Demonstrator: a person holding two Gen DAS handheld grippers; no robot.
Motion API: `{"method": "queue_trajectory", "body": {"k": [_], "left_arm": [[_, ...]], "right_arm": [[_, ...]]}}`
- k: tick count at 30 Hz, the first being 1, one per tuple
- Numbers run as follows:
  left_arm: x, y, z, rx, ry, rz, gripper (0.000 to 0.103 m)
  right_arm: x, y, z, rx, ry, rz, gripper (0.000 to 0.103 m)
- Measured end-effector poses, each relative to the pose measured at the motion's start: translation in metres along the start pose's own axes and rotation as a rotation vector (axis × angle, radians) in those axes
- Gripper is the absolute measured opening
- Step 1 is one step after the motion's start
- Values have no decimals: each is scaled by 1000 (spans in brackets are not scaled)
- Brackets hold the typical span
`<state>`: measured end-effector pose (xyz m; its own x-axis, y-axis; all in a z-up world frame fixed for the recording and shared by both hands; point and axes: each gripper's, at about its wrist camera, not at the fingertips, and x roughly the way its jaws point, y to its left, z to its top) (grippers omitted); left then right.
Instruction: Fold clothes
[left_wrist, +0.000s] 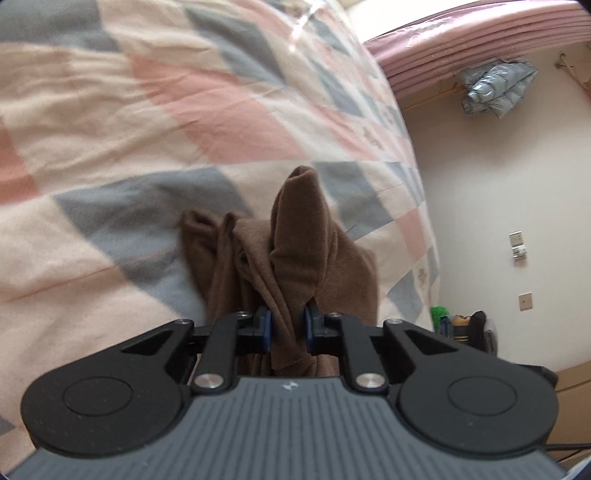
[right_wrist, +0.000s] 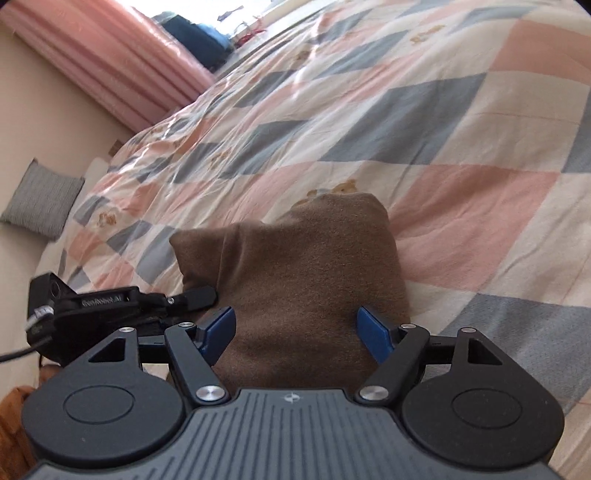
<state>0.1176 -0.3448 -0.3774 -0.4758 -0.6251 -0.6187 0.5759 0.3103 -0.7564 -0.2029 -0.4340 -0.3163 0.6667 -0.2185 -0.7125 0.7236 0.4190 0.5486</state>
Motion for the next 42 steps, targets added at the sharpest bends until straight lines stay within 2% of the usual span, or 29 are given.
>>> {"method": "queue_trajectory", "body": {"k": [2, 5, 8, 10, 13, 15, 16, 18, 20, 22, 25, 27, 30, 33, 36, 39, 40, 42], "left_arm": [[4, 14, -4, -2, 1, 39, 21], [-11, 9, 0, -21, -28, 86, 19], [-45, -34, 4, 127, -115, 140, 15], [-53, -58, 9, 212, -160, 116, 15], [-30, -72, 16, 349, -155, 128, 16], [3, -58, 17, 354, -105, 197, 9], [13, -48, 16, 346, -97, 225, 2], [20, -31, 13, 316, -111, 236, 0], [17, -24, 12, 287, -135, 215, 0], [14, -22, 9, 290, -147, 207, 1], [13, -22, 9, 294, -156, 205, 1], [15, -21, 8, 293, -164, 216, 2], [23, -13, 6, 286, -171, 235, 3], [25, -12, 4, 271, -198, 245, 3], [20, -16, 3, 257, -217, 279, 3], [-4, -25, 3, 216, -286, 341, 1], [-16, -30, 0, 200, -319, 361, 1], [-42, -48, -10, 186, -370, 406, 1]], "right_arm": [[9, 5, -6, -74, 39, -19, 73], [24, 13, -16, -159, 75, -46, 73], [24, 26, -18, -232, 80, -72, 78], [23, 25, -18, -217, 79, -70, 78], [22, 24, -18, -202, 76, -71, 78], [22, 26, -16, -206, 81, -75, 78], [22, 27, -15, -212, 89, -76, 78], [18, 26, -8, -222, 98, -63, 77], [8, 23, 5, -220, 64, -52, 64], [-1, 20, 21, -223, -17, -60, 61], [13, 23, 45, -310, -71, -70, 51], [35, 26, 55, -410, -74, -63, 50], [80, 22, 48, -618, 0, -163, 31], [89, -6, 46, -507, -4, -167, 29], [79, -8, 49, -441, -10, -148, 29], [55, -19, 65, -288, -36, -63, 30], [46, -22, 70, -265, -43, -50, 34], [26, -27, 76, -281, -36, -15, 34]]}}
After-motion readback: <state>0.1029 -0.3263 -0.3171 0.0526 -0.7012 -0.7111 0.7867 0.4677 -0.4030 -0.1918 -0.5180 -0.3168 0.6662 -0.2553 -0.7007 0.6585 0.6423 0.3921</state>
